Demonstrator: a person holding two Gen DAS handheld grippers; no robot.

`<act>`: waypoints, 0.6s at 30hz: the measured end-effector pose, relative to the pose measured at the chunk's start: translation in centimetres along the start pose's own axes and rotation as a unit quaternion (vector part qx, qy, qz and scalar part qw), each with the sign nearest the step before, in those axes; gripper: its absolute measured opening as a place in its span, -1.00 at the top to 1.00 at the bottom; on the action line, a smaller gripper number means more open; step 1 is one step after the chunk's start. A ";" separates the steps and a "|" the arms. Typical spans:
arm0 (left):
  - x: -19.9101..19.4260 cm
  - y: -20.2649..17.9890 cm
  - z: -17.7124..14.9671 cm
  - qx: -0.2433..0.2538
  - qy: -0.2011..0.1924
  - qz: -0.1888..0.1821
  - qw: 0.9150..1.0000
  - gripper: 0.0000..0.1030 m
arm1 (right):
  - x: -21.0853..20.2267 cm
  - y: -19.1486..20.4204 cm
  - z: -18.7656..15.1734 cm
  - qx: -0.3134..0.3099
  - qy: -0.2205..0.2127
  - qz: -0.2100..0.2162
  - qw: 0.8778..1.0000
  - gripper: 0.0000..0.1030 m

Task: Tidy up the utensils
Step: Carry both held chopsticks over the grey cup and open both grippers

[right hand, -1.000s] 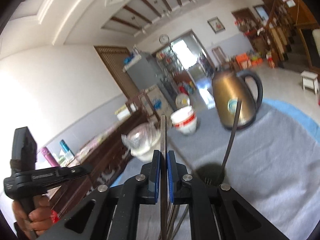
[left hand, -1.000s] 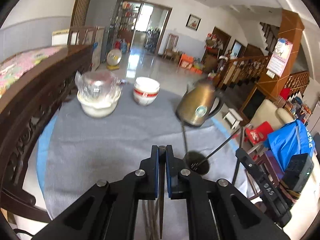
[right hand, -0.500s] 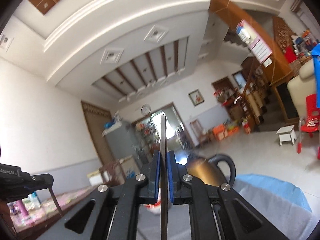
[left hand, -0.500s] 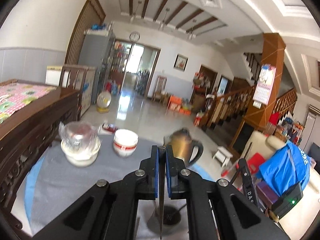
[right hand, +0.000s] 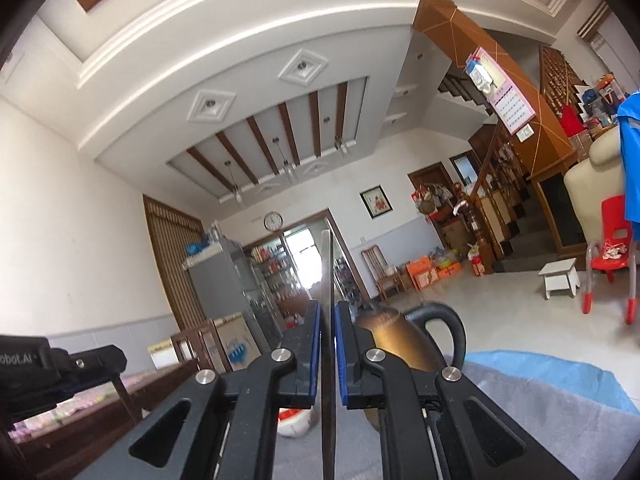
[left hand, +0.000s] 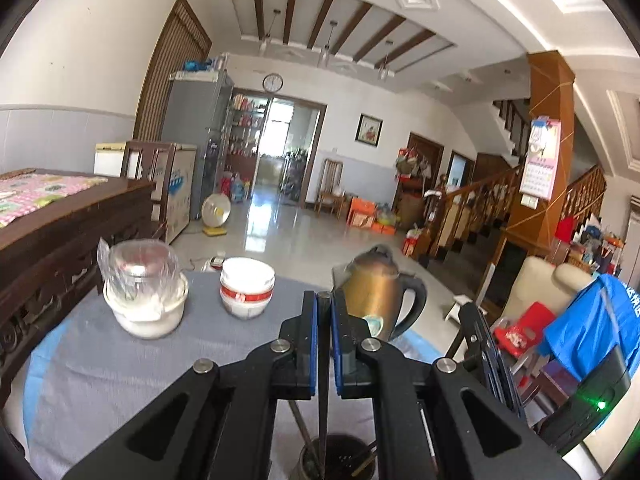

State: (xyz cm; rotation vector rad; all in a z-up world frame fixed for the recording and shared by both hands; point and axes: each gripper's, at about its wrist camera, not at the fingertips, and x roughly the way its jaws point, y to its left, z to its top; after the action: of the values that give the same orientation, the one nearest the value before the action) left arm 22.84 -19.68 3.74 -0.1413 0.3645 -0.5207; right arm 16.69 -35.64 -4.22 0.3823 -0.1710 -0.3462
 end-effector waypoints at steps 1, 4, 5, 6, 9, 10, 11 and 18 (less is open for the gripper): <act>0.4 0.1 -0.4 -0.001 0.007 0.003 1.000 0.87 | 0.2 0.1 -0.5 -0.006 0.009 0.000 1.000 0.84; 0.6 0.5 -1.3 -0.005 0.021 0.003 1.000 0.87 | -0.1 -0.4 -1.4 -0.007 0.026 0.001 1.000 0.84; 0.6 0.7 -1.5 -0.005 0.024 0.003 1.000 0.87 | -0.2 -0.4 -1.5 -0.008 0.030 0.002 1.000 0.84; 0.5 0.8 -1.8 -0.003 0.027 0.003 1.000 0.87 | -0.4 -0.9 -1.5 -0.008 0.034 0.003 0.999 0.84; -0.1 1.1 -2.2 -0.001 0.038 0.002 0.999 0.87 | -1.3 -1.3 -1.7 -0.011 0.049 0.006 0.999 0.82; -0.3 1.2 -2.3 0.000 0.041 0.001 0.999 0.87 | -1.6 -1.5 -1.6 -0.008 0.053 0.008 0.999 0.80; -0.5 1.3 -2.4 0.000 0.043 -0.001 0.999 0.86 | -1.9 -1.8 -1.6 -0.006 0.059 0.011 0.998 0.80; -3.6 3.3 -3.0 0.000 0.048 0.011 0.999 0.07 | -4.0 -3.0 -1.2 0.005 0.118 0.029 0.993 0.79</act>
State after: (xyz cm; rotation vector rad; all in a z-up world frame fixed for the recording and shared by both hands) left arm 20.36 -15.16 1.29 -0.1116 0.4586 -0.5068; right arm 12.32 -36.38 -6.93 0.4240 0.0483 -0.2408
